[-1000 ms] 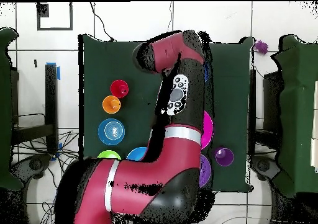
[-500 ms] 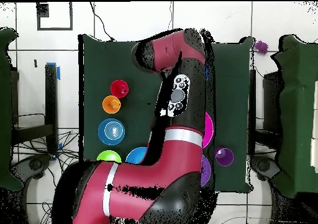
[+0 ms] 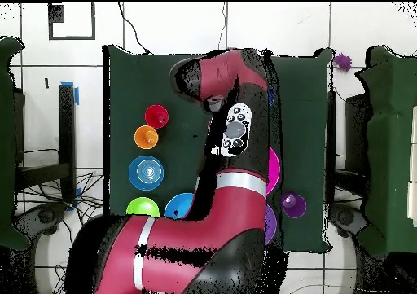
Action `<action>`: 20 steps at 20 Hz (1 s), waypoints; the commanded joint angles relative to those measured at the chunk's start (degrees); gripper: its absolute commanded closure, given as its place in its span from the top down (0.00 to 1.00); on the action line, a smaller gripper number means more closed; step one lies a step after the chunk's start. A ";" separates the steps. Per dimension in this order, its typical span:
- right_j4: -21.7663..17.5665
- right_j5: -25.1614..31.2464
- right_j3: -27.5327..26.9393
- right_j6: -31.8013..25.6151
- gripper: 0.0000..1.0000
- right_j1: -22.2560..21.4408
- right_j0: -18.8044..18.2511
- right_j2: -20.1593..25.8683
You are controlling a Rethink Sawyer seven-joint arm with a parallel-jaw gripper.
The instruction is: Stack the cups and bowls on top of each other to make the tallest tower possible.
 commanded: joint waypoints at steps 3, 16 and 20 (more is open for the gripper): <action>6.03 4.42 12.84 -0.27 1.00 -1.70 -0.39 6.54; 10.29 10.47 12.54 0.54 1.00 -2.34 1.75 5.07; 9.86 12.59 12.35 -0.36 1.00 -3.31 1.93 4.66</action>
